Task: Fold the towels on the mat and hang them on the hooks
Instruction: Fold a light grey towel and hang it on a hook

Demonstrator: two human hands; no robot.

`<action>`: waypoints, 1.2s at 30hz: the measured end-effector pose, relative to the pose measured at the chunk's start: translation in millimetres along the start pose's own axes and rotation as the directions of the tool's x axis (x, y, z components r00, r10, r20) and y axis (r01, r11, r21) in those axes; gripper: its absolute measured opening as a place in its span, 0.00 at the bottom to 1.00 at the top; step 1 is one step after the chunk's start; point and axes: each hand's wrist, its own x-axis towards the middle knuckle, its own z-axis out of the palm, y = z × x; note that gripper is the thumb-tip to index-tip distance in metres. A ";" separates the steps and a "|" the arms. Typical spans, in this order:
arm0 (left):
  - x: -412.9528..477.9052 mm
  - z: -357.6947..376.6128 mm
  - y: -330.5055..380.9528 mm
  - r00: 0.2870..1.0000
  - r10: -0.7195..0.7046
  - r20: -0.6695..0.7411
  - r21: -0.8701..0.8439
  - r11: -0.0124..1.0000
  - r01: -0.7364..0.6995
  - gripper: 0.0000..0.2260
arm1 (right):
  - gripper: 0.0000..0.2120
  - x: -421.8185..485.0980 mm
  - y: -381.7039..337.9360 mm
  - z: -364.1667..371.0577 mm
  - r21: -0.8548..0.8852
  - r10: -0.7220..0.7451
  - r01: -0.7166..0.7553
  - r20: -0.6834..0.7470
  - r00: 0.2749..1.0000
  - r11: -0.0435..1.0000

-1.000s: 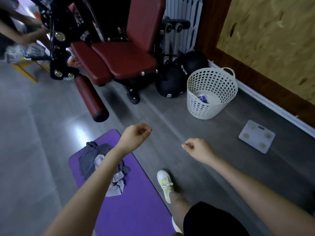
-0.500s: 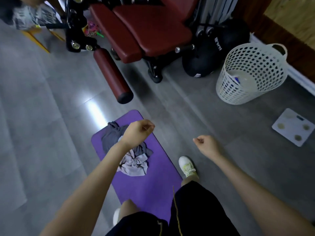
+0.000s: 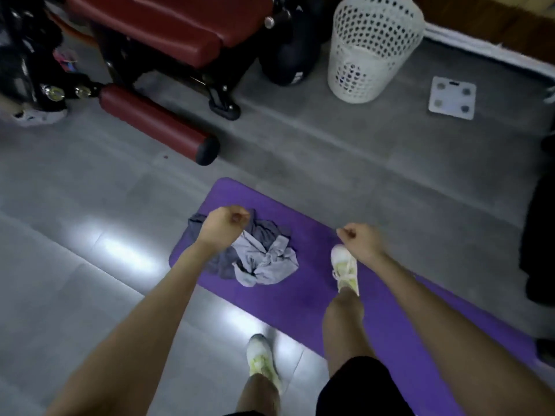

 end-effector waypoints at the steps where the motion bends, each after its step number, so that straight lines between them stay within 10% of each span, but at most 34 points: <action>1: -11.5 5.7 -8.1 1.000 0.004 0.022 -0.008 1.000 -0.004 0.07 | 0.12 -20.3 1.5 8.4 0.009 0.021 -0.021 -0.005 1.000 1.000; 16: -89.0 211.5 -125.3 0.992 -0.089 0.086 0.180 0.981 0.072 0.08 | 0.13 -126.2 124.6 142.2 0.070 0.110 -0.106 -0.057 0.992 0.992; 24: -70.8 367.4 -228.9 0.990 -0.031 -0.135 0.228 0.972 0.061 0.07 | 0.11 -77.3 228.3 274.1 0.166 0.082 -0.069 -0.075 0.994 0.984; 36: 89.1 537.0 -403.6 0.925 0.370 -0.087 0.642 0.730 -0.232 0.13 | 0.13 83.6 336.7 482.5 0.182 -0.026 0.040 -0.078 0.997 0.983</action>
